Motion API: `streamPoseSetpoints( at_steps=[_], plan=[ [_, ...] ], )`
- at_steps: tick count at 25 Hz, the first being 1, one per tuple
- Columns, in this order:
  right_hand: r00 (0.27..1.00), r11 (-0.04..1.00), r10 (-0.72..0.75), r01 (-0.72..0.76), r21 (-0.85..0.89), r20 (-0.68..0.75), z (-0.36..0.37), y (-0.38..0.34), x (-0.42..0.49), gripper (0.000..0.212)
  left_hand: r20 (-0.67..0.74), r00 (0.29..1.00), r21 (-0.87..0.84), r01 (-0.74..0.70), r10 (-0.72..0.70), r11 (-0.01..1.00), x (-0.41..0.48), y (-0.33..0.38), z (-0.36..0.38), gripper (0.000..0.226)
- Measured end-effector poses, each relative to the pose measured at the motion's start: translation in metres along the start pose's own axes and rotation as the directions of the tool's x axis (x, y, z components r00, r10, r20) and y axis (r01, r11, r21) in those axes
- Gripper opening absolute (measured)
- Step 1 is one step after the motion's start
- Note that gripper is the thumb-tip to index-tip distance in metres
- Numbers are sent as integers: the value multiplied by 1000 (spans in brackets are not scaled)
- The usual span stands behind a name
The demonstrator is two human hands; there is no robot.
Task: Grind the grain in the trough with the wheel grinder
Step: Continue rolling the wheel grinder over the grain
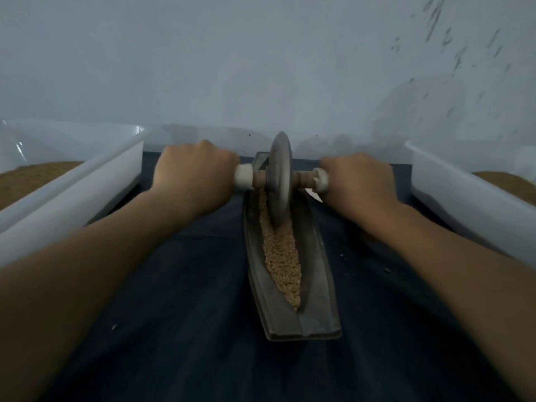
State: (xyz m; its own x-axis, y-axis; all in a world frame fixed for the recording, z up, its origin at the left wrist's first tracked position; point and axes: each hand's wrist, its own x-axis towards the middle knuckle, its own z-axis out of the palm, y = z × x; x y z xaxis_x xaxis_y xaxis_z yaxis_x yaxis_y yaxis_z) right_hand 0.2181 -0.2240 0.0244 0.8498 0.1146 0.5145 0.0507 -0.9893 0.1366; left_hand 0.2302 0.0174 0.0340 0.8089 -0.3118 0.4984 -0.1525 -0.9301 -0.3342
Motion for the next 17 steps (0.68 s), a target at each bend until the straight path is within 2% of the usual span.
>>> streamPoseSetpoints(
  at_steps=[2, 3, 5, 7, 8, 10, 12, 14, 16, 17],
  plan=[
    [994, 999, 36, -38, 19, 99, 1, -1, 14, 12, 59, 998, -14, 24, -23, 1000, 19, 4, -2, 16],
    [994, 1000, 4, -5, 8, 109, -5, 2, 9, 16, 70, 998, -32, 4, -2, 999, 14, 1, -4, 15],
    [988, 988, -139, 133, -85, -71, -13, 10, -24, 26, -20, 995, -58, -95, 94, 994, -21, -9, -7, 5],
    [960, 984, -173, 158, -82, -220, -21, 16, -63, 16, -142, 972, -49, -198, 190, 979, -55, -16, -14, 14],
    [959, 986, -167, 161, -44, -228, -21, 19, -71, 16, -182, 961, -48, -218, 206, 975, -55, -20, -17, 17],
    [981, 993, -116, 115, -14, -159, -12, 19, -63, 11, -152, 969, -15, -198, 193, 980, -42, -18, -14, 12],
    [998, 999, -12, 9, -41, -61, -7, 5, -34, 17, -33, 996, -18, -87, 86, 996, -17, -5, -7, 2],
    [997, 998, 68, -68, 10, 43, -6, -4, -3, 11, 74, 997, -56, -12, 16, 998, 6, 2, -8, 12],
    [995, 1000, 17, -18, 7, 102, -12, -1, 2, 15, 139, 990, -87, 3, 9, 996, 3, -1, -11, 15],
    [997, 998, -56, 58, -30, 58, -16, 4, -9, 20, 124, 992, -98, -20, 33, 995, -10, -4, -13, 13]
  ],
)
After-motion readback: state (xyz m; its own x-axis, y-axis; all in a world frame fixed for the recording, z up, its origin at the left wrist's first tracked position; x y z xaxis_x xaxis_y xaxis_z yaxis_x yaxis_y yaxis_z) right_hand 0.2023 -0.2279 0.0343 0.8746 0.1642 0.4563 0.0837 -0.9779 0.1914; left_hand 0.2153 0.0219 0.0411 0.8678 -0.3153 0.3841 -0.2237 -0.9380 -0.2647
